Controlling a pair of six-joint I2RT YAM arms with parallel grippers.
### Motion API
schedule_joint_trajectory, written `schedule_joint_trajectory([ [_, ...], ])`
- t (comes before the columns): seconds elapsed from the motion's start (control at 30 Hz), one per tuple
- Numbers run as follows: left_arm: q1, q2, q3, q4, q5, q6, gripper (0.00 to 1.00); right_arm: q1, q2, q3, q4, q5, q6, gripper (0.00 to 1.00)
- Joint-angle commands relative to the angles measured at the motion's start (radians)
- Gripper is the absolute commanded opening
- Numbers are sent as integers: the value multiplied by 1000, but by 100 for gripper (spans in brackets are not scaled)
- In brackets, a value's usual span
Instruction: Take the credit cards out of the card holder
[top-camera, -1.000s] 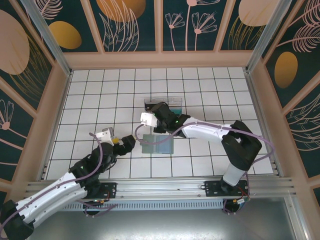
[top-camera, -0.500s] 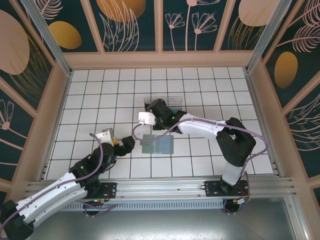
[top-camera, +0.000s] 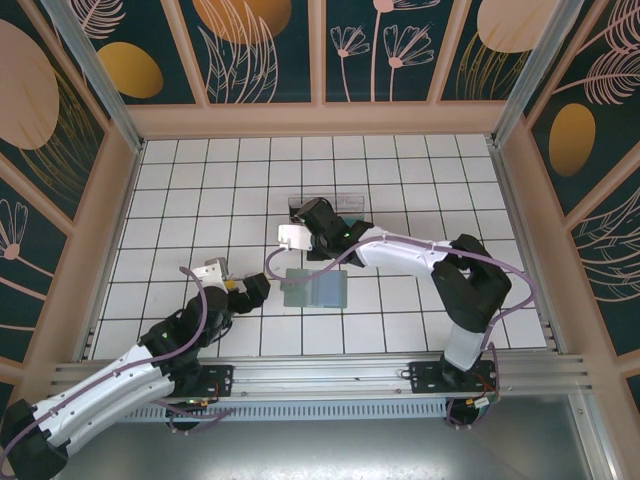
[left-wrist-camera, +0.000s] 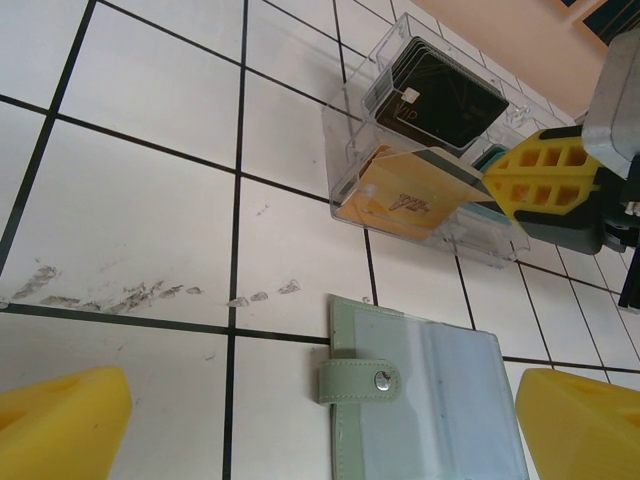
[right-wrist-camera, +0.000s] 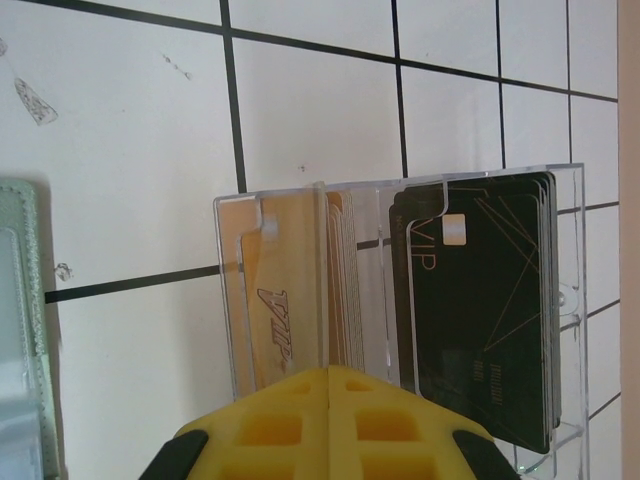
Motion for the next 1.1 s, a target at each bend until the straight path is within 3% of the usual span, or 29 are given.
schedule_joint_trajectory([
  [0.0, 2, -13, -11, -15, -11, -11, 99, -18, 24, 7, -22, 8, -11, 0],
  [0.5, 2, -20, -24, -12, -10, -11, 99, -29, 62, 6, 10, 47, -12, 0],
  [0.77, 2, -20, -31, -7, -12, -12, 99, -21, 97, 41, 10, 46, 12, 10],
  [0.9, 2, -21, -31, -7, -11, -11, 99, -21, 103, 46, 22, 57, 22, 11],
  [1.07, 2, -19, -32, -3, -11, -11, 98, -21, 94, 44, 85, 109, 34, 21],
])
